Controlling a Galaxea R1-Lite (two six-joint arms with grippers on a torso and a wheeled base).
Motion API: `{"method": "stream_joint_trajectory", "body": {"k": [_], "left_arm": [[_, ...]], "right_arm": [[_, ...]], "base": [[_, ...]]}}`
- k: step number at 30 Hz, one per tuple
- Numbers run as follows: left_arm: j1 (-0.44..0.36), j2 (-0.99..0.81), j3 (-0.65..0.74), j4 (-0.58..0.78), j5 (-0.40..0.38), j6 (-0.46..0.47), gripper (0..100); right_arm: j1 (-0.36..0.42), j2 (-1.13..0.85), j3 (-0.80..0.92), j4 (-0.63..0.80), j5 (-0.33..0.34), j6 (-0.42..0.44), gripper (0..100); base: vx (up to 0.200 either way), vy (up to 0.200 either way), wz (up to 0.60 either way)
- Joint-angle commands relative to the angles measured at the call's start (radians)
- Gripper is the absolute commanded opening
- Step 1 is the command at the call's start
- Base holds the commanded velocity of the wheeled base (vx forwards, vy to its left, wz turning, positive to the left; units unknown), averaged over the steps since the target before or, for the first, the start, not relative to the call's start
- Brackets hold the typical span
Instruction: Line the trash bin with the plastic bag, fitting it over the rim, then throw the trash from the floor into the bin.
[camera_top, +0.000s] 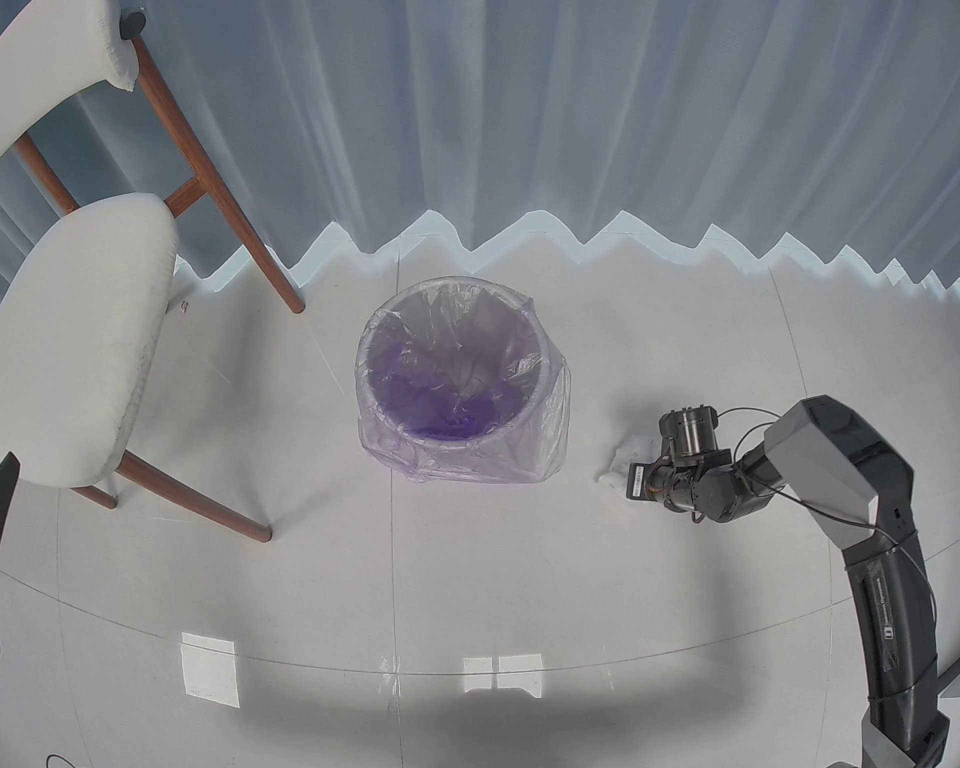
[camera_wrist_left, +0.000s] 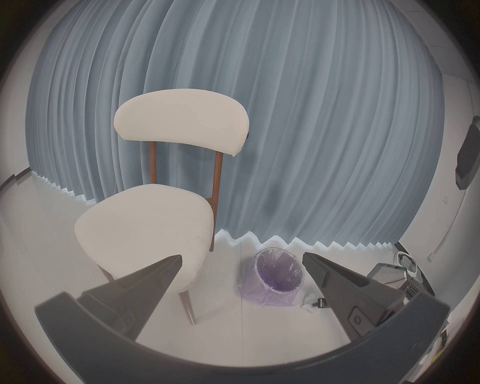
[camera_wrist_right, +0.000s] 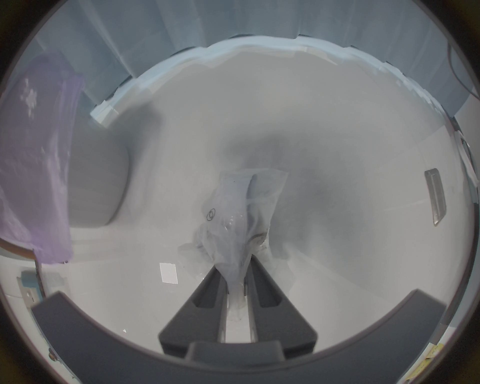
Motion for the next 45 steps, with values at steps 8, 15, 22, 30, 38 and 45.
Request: {"method": "stream_joint_trajectory", "body": {"k": [8,15,22,30,38,45], "left_arm": [[-0.015,0.074,-0.032,-0.007,-0.002,0.023,100],[-0.021,0.112,-0.060,-0.012,-0.003,0.023,100],[-0.032,0.129,-0.069,-0.013,-0.006,0.024,100],[-0.032,0.120,-0.074,-0.012,-0.006,0.024,100],[-0.032,0.118,-0.071,-0.012,-0.006,0.050,100],[-0.030,0.118,-0.069,-0.012,-0.002,0.057,100]], "right_arm": [[0.059,-0.517,0.348,-0.110,0.039,0.099,0],[0.178,-0.579,0.406,-0.477,0.013,-0.014,0],[0.318,-0.546,0.373,-0.612,0.031,-0.119,0],[0.398,-0.408,0.224,-0.671,0.040,-0.192,0],[0.398,-0.233,0.044,-0.682,0.040,-0.211,0],[0.395,-0.198,-0.015,-0.684,0.040,-0.212,100]], "base": [[0.000,0.000,0.00],[0.000,0.000,0.00],[0.000,0.000,0.00],[0.000,0.000,0.00],[0.000,0.000,0.00],[0.000,0.000,0.00]]}}
